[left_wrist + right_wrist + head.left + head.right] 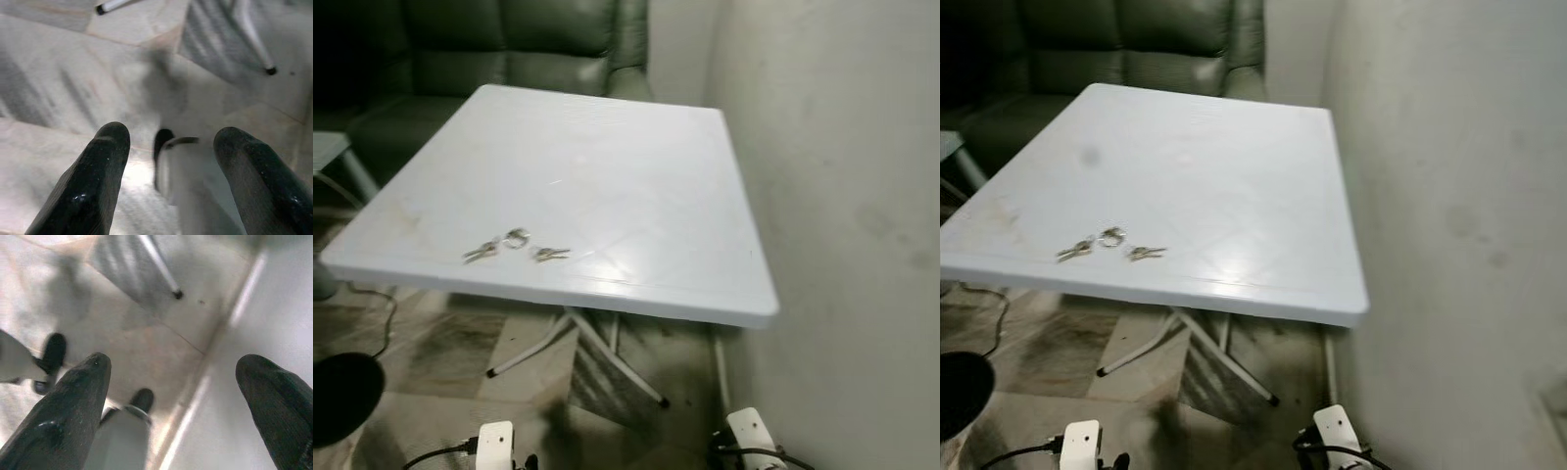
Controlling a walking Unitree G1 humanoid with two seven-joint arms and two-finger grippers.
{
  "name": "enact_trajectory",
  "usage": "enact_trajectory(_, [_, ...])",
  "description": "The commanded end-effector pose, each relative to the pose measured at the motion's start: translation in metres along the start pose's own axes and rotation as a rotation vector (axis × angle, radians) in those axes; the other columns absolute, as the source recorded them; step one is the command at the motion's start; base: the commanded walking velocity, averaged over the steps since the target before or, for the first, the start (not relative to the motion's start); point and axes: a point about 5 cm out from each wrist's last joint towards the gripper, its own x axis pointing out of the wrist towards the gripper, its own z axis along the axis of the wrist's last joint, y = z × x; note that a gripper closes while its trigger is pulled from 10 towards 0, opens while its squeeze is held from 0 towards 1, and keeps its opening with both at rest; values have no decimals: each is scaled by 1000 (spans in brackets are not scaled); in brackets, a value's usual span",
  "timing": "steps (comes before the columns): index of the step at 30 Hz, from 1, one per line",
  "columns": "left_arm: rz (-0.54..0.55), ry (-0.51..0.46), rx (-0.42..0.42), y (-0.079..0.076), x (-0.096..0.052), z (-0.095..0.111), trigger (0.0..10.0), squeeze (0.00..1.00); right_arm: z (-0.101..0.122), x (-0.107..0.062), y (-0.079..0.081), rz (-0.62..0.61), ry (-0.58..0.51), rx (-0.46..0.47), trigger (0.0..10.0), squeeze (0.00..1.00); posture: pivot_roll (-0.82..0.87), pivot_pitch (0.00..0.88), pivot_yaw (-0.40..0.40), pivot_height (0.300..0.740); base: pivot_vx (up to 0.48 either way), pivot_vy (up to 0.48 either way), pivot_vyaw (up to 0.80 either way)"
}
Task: Hang keys on a hook
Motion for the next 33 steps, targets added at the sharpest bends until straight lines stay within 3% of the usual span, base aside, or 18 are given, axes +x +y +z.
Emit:
enact_trajectory(1, [-6,-2,-5,-2,1,2,10000,0,-2,-1,-2,-7,0,7,10000,0,-62,0,-37,728,0,472,0])
enact_trajectory(33, [2,-2,-6,-2,1,2,10000,0,-2,-1,-2,-6,5,1,10000,0,-54,0,-46,728,0,472,0])
